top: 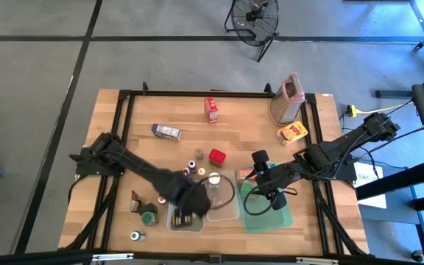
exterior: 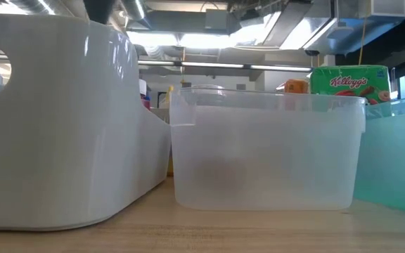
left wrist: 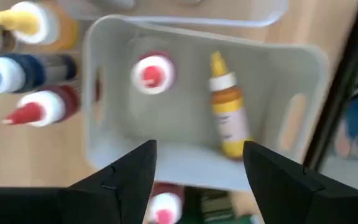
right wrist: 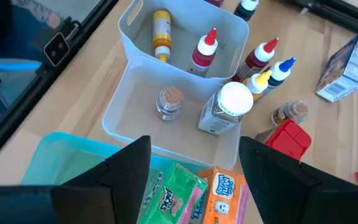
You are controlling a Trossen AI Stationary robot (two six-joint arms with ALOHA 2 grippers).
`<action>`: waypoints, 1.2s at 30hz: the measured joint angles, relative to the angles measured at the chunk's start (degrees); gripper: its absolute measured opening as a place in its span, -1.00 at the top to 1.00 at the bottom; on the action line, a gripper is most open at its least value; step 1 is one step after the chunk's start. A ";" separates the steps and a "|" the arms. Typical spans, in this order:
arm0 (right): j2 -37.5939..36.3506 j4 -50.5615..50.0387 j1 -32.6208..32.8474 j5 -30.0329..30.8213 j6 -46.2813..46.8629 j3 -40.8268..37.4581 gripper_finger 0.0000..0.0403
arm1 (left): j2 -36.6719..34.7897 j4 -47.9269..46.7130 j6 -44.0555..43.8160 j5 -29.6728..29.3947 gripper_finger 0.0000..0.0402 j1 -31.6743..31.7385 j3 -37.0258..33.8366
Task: Pick & Place Kitchen Items
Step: Adjust the yellow food coloring bottle in the gray bin
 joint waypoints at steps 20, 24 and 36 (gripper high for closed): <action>-0.07 -3.77 -0.01 -5.54 -3.84 0.00 -0.23 | 8.56 6.59 -20.31 -6.83 -0.16 -5.81 -0.02; -0.07 -5.65 0.00 -5.54 -3.85 0.00 -0.23 | 10.62 6.92 -21.01 -4.39 -0.15 -4.55 -0.02; -0.07 -7.46 0.00 -6.15 -5.34 0.00 -0.23 | 12.02 7.24 -28.57 -1.23 -0.15 -3.96 -0.02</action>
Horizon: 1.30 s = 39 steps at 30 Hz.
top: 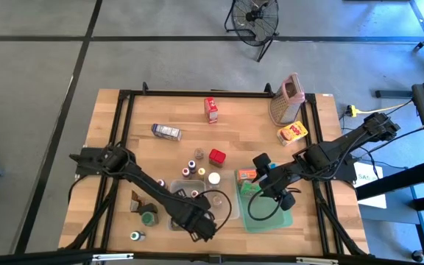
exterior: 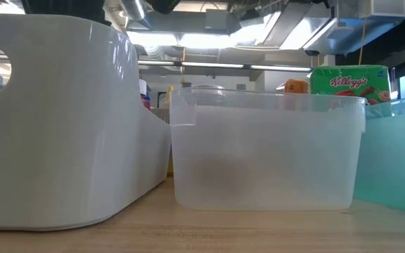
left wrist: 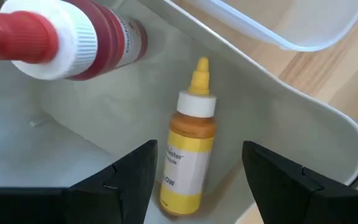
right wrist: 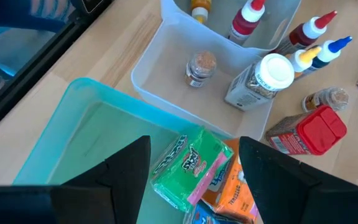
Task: Pick & Place Kitchen Items
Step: Adjust the yellow food coloring bottle in the gray bin
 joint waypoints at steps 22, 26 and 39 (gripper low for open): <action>0.00 0.34 -0.02 0.02 -0.15 0.00 -0.23 | 3.63 2.74 7.02 4.21 -0.13 1.41 -0.02; -0.01 0.27 0.00 -1.03 -0.25 0.00 -0.23 | 4.12 3.76 7.87 5.56 -0.13 1.67 -0.06; 0.00 0.21 0.02 -1.29 -0.66 0.00 -0.23 | 5.51 5.39 9.50 6.39 -0.13 2.15 -0.48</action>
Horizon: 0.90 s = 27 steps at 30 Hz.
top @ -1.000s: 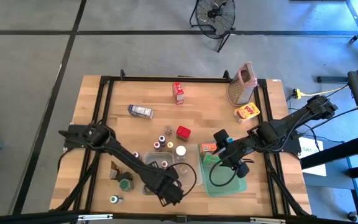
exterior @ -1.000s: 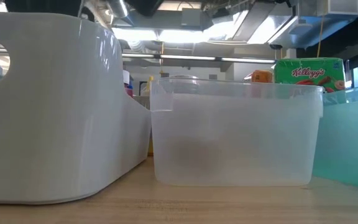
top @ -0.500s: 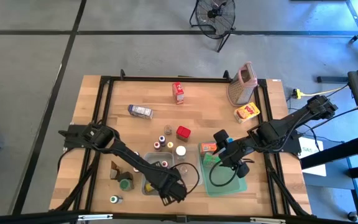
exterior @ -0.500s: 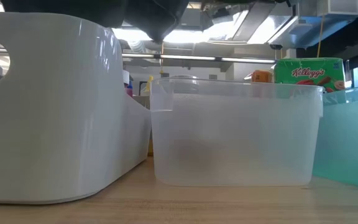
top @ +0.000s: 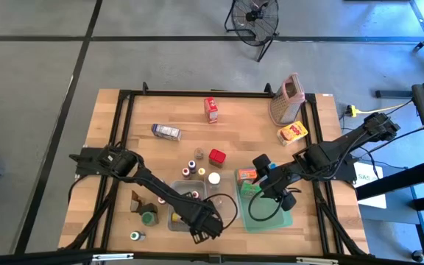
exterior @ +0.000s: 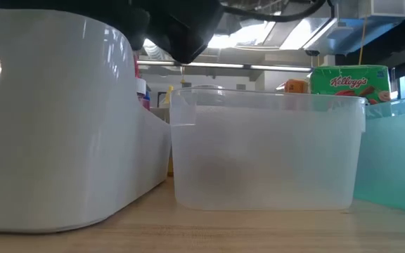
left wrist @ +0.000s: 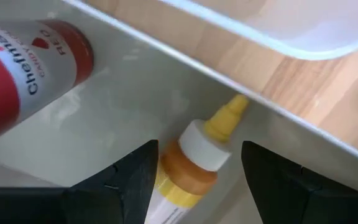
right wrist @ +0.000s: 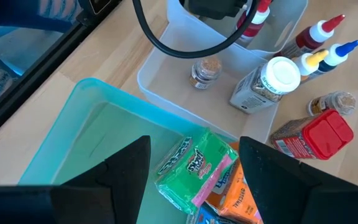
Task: Pick & Place Kitchen Items
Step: Adjust the yellow food coloring bottle in the gray bin
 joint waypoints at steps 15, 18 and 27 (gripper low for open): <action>0.00 0.02 0.02 0.00 -0.42 0.00 -0.23 | 0.31 0.40 0.45 0.13 0.35 0.04 0.11; 0.00 0.00 0.00 0.00 -0.42 0.00 -0.23 | 0.33 0.35 0.44 0.12 0.44 0.02 0.09; 0.00 0.00 0.02 0.00 -0.42 0.00 -0.23 | 0.24 0.21 0.58 0.17 0.67 0.02 0.11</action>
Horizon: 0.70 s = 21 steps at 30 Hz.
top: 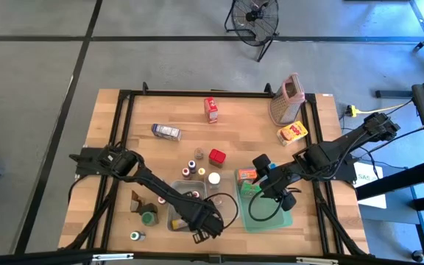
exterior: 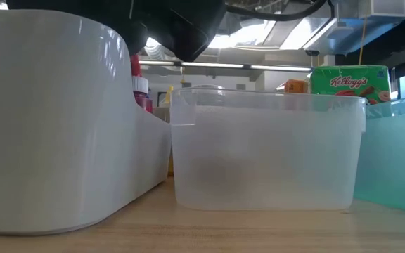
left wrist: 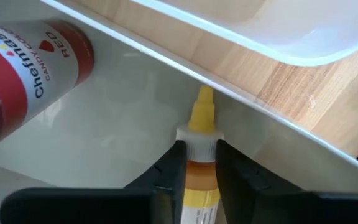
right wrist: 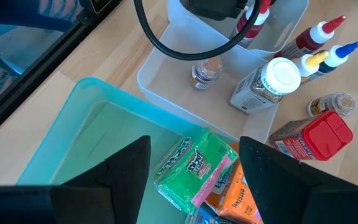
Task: Pick & Place Kitchen Items
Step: Adjust the yellow food coloring bottle in the gray bin
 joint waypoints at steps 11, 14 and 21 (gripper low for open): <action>0.00 0.00 -0.01 0.00 -0.02 0.00 -0.23 | -0.07 -0.02 0.37 -0.57 0.90 -0.04 0.04; 0.00 0.00 -0.02 0.01 -0.02 0.00 -0.23 | -0.05 0.07 0.81 -0.16 0.87 -0.03 0.02; 0.00 0.00 0.00 0.00 -0.04 0.00 -0.23 | 0.00 0.39 0.83 0.70 0.63 0.33 -0.04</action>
